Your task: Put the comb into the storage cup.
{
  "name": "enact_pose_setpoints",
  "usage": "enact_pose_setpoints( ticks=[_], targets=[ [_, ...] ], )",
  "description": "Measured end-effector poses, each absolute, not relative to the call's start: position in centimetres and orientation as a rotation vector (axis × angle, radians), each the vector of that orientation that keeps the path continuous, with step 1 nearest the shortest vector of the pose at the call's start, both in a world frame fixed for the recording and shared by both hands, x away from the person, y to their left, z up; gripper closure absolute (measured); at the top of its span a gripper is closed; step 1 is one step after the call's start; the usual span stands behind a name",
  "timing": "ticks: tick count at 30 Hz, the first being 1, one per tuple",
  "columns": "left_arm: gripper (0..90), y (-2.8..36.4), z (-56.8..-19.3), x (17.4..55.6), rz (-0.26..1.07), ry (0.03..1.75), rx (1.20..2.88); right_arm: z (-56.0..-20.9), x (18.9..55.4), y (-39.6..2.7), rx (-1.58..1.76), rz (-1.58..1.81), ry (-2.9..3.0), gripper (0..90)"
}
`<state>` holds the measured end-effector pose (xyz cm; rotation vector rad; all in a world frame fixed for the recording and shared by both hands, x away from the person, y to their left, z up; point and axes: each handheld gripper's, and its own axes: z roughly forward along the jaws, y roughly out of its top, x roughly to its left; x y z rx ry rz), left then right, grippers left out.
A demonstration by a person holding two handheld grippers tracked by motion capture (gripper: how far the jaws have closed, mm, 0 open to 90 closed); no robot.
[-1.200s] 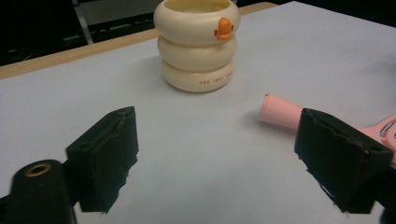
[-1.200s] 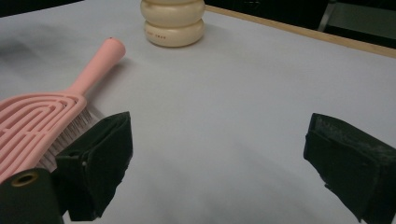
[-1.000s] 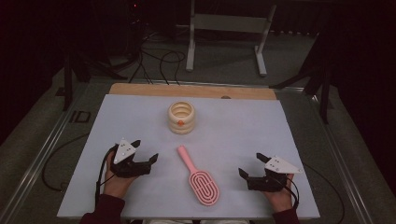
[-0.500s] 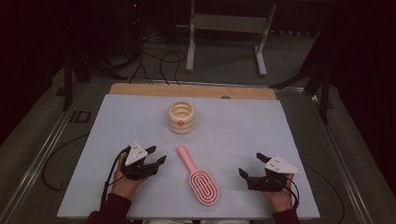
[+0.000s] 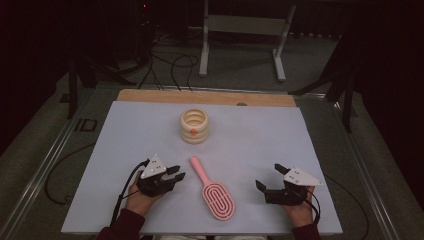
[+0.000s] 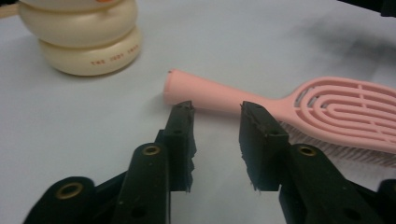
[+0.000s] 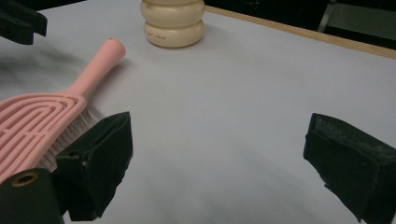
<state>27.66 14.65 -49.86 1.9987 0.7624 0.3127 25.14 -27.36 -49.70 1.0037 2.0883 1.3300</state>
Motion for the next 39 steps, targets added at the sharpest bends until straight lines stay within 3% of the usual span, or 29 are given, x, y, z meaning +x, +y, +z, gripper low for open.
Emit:
enact_pose_setpoints(
  ticks=[8,17,39],
  targets=[
    [73.6,13.8,-50.3,27.7,0.281,0.751,2.037,-49.7,25.2,-27.3,1.003,1.332,2.088,8.3],
    [89.0,12.4,-50.8,28.4,0.270,0.762,2.077,-49.7,25.2,-27.4,1.004,1.329,2.090,8.3],
    [89.6,9.9,-51.4,31.2,0.268,0.820,2.147,-49.6,25.1,-27.4,0.998,1.331,2.089,8.3]
  ],
)
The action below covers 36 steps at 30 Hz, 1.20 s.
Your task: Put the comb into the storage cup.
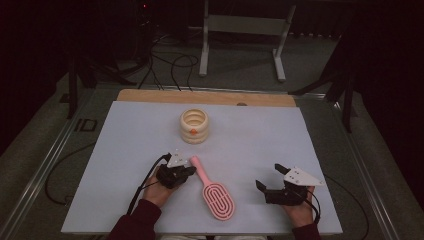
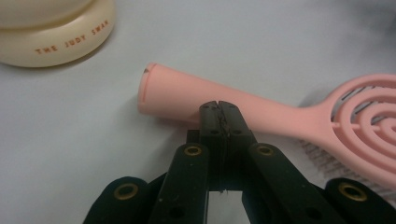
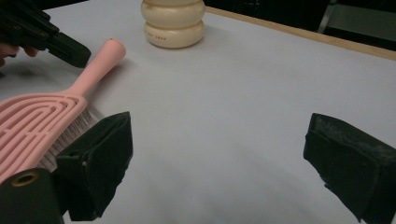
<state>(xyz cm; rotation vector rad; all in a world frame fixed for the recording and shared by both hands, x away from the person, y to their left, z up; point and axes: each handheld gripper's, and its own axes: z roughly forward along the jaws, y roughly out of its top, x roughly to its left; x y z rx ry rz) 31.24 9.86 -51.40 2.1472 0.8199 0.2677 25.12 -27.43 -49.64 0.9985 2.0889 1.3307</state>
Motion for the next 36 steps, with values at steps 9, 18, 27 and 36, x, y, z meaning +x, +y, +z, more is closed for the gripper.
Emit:
enact_pose_setpoints(
  ticks=[9,18,27,36],
  targets=[
    [89.6,8.1,-51.3,32.2,0.250,0.794,2.195,-49.6,25.1,-27.5,0.999,1.331,2.090,8.3],
    [89.7,6.1,-50.8,32.9,0.232,0.747,2.252,-49.6,25.1,-27.5,1.000,1.334,2.087,8.3],
    [89.9,4.1,-50.4,32.9,0.181,0.652,2.320,-49.6,25.2,-27.6,0.995,1.335,2.081,8.3],
    [89.9,2.8,-49.9,32.7,0.160,0.590,2.382,-49.6,25.2,-27.6,0.996,1.330,2.083,8.3]
  ],
)
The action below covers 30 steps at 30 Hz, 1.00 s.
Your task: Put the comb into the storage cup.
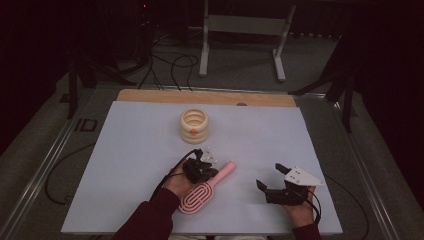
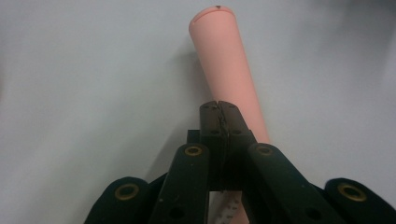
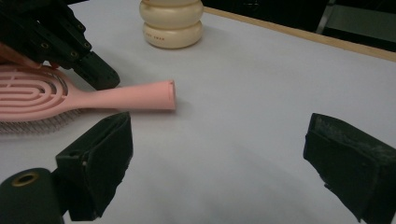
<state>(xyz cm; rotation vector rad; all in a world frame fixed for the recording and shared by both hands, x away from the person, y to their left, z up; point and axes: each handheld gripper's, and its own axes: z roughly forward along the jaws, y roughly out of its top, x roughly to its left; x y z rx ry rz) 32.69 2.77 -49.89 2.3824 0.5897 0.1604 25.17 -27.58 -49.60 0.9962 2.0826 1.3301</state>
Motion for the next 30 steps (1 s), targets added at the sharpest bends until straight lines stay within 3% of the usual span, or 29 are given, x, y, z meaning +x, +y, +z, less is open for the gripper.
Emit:
enact_pose_setpoints(
  ticks=[30],
  targets=[
    [89.8,-0.2,-48.8,33.3,0.188,0.525,2.534,-49.6,25.1,-27.6,0.997,1.328,2.083,8.4]
  ],
)
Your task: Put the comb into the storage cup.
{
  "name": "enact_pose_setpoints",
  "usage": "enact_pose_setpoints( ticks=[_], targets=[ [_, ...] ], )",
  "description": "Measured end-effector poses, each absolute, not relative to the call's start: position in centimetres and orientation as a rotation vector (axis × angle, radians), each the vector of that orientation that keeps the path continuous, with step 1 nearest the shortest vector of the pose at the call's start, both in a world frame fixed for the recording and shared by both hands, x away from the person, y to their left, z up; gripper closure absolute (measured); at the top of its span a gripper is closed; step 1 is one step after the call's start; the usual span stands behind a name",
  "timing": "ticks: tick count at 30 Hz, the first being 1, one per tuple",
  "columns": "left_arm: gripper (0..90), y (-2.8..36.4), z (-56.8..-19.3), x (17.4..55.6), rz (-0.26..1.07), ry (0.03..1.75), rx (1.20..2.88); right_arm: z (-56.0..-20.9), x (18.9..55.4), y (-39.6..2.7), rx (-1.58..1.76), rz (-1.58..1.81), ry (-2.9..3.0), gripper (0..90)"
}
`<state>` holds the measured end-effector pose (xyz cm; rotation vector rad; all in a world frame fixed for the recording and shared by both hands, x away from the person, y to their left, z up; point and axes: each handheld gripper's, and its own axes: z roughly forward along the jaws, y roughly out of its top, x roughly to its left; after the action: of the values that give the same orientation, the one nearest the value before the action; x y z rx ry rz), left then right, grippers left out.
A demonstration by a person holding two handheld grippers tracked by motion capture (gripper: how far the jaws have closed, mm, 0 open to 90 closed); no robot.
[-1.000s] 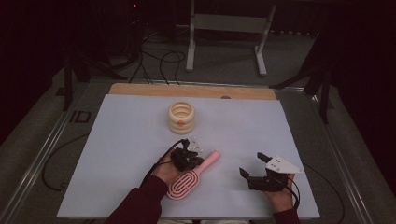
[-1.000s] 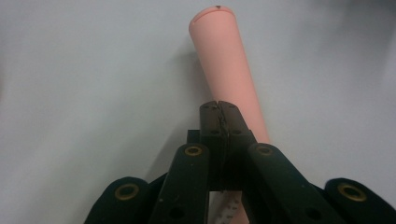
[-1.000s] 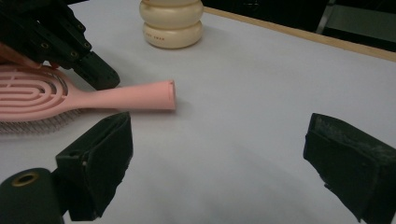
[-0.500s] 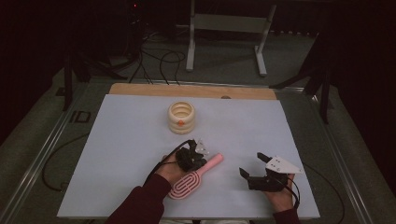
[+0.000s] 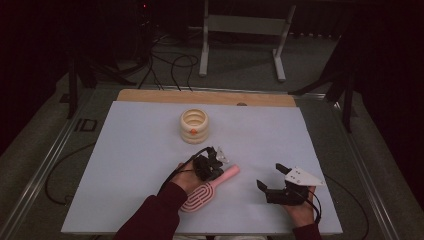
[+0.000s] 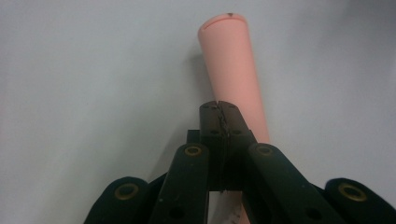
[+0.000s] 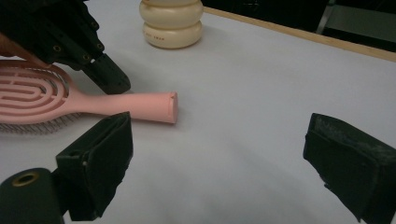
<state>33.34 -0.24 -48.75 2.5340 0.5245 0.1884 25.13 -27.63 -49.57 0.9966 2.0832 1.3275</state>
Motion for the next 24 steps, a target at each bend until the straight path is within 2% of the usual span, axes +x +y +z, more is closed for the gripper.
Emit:
enact_pose_setpoints(
  ticks=[12,24],
  targets=[
    [89.8,-1.4,-48.6,32.5,0.165,0.466,2.555,-49.5,25.1,-27.8,0.995,1.330,2.086,8.4],
    [89.5,-1.0,-49.0,31.6,0.127,0.455,2.525,-49.6,25.1,-27.7,1.000,1.332,2.081,8.4]
  ],
)
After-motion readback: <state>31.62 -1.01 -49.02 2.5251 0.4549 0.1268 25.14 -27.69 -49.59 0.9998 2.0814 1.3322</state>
